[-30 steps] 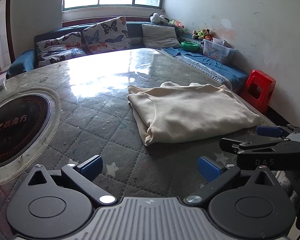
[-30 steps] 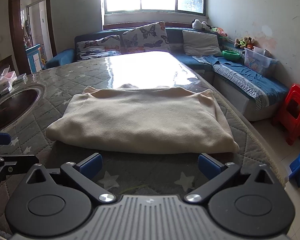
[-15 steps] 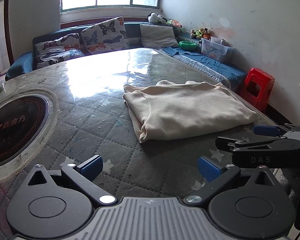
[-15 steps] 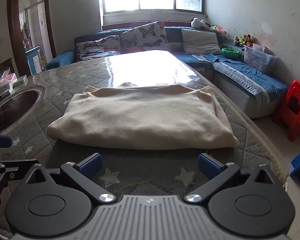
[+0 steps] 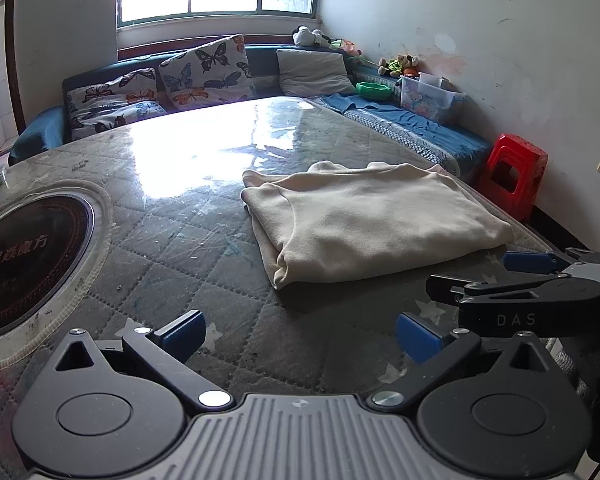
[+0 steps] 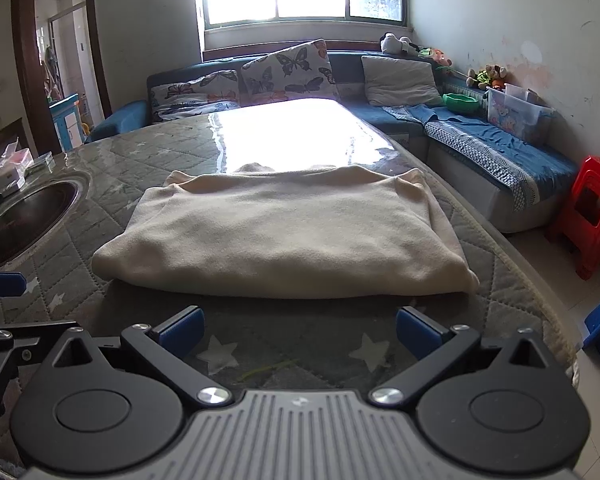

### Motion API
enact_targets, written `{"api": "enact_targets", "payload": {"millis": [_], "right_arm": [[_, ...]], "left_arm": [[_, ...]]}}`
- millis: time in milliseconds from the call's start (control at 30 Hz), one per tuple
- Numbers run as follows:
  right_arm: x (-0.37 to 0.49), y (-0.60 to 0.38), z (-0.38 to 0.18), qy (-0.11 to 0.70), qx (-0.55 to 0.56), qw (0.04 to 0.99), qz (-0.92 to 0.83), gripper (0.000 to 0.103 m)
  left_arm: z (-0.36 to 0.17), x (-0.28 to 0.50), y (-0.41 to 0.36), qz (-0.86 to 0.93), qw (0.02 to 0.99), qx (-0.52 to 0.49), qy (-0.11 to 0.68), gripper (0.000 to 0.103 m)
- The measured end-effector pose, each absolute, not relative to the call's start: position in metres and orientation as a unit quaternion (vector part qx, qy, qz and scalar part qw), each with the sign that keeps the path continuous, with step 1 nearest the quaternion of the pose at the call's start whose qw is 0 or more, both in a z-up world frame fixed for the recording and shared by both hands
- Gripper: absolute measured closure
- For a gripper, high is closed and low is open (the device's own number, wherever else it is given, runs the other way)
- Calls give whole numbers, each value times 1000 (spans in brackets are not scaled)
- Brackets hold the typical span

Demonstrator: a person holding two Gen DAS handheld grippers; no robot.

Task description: Fold clothes

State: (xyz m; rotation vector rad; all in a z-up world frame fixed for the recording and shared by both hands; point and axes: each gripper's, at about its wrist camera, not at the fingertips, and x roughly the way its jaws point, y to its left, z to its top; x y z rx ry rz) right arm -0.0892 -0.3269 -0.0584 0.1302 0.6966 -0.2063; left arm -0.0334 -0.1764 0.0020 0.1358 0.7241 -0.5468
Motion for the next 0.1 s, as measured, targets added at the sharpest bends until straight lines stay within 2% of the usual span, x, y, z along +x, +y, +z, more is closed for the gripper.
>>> {"api": "enact_targets", "payload": {"millis": [100], "right_arm": [[-89,-327,-59,341,65,932,-101,0]], "left_arm": [[2,-32,-176,-265,896,65,351,0]]}}
